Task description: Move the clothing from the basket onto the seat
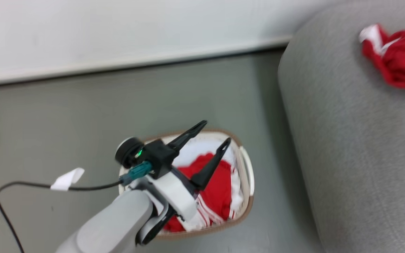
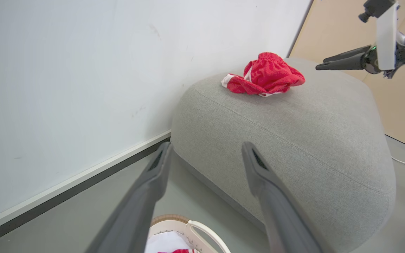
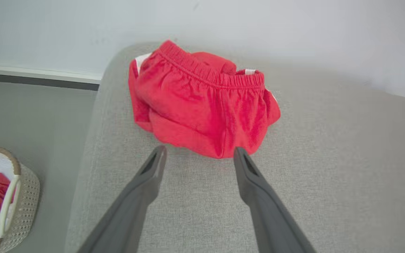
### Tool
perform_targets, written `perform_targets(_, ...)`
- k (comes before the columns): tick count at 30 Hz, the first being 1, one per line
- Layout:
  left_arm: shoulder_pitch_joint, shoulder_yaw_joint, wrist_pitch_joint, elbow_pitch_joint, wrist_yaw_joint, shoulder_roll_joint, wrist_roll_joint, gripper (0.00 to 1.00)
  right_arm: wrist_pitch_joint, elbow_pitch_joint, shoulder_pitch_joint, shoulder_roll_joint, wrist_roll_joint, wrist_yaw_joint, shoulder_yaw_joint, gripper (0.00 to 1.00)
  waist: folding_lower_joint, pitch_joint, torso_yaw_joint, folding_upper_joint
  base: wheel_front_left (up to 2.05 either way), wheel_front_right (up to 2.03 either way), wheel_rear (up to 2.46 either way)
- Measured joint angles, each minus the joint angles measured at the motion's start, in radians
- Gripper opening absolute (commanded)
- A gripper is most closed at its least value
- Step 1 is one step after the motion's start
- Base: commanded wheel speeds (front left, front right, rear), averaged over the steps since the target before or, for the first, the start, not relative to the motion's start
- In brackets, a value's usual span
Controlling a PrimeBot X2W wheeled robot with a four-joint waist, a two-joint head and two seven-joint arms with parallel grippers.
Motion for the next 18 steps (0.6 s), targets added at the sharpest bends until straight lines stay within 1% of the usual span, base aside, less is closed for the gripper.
perform_targets(5, 0.07, 0.054, -0.005, -0.01, 0.028, 0.009, -0.024, 1.0, -0.028, -0.146, 0.026, -0.045, 0.019, 0.0, 0.024, 1.0, -0.0001, -0.12, -0.004, 0.0, 0.0, 0.0, 0.0)
perform_targets(10, 0.129, 0.143, -0.007, -0.048, 0.071, 0.022, -0.035, 1.0, -0.083, -0.279, 0.074, -0.044, 0.035, 0.0, -0.014, 1.0, -0.0002, -0.225, 0.006, 0.0, 0.0, 0.0, 0.0)
perform_targets(13, 0.176, 0.205, -0.007, -0.064, 0.094, 0.043, -0.035, 1.0, -0.115, -0.348, 0.12, -0.021, 0.02, 0.0, -0.043, 1.0, -0.0002, -0.274, 0.024, 0.0, 0.0, 0.0, 0.0)
perform_targets(17, 0.245, 0.295, -0.007, -0.09, 0.122, 0.061, -0.036, 1.0, -0.167, -0.421, 0.196, 0.039, -0.021, 0.0, -0.109, 1.0, -0.0002, -0.317, 0.06, 0.0, 0.0, 0.0, 0.0)
perform_targets(18, 0.265, 0.317, -0.007, -0.097, 0.128, 0.064, -0.035, 1.0, -0.186, -0.436, 0.219, 0.062, -0.032, 0.0, -0.132, 1.0, -0.0002, -0.326, 0.07, 0.0, 0.0, 0.0, 0.0)
